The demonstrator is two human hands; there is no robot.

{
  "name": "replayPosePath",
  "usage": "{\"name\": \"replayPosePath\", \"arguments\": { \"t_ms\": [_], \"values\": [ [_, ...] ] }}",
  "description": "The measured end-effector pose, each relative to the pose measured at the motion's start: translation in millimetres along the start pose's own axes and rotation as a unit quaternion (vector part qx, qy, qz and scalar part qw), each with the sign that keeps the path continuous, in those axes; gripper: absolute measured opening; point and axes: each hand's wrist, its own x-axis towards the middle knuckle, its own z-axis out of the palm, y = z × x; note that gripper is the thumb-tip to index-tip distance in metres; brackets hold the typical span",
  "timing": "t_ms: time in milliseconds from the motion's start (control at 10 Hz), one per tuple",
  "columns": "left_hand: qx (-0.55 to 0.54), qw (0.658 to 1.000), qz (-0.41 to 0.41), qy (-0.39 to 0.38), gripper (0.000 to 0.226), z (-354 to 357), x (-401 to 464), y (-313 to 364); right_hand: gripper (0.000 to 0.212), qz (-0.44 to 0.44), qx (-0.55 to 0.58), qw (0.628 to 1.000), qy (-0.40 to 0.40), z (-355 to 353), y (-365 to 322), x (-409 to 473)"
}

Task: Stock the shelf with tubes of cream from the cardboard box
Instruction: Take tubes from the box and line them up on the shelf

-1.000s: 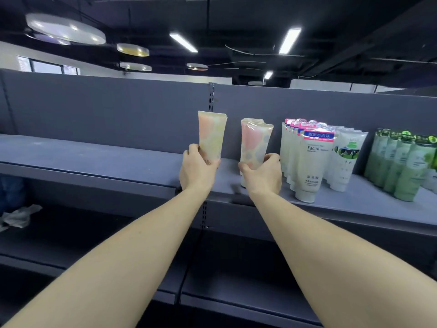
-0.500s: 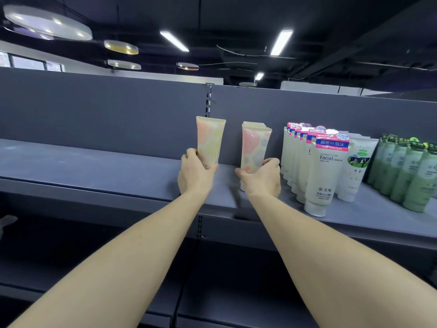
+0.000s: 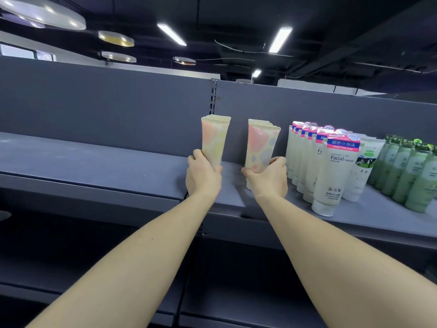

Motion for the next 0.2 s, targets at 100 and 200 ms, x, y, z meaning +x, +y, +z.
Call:
{"name": "replayPosePath", "arguments": {
  "t_ms": [100,200],
  "values": [
    [-0.003,1.000,-0.011,-0.008,0.044,2.1,-0.4,-0.9,0.063,0.003,-0.001,1.000,-0.012,-0.7,-1.4,0.0],
    [-0.002,1.000,-0.010,-0.014,0.045,-0.5,1.5,-0.4,0.068,0.012,-0.015,0.999,-0.034,-3.0,-5.4,0.5]
  ]
}}
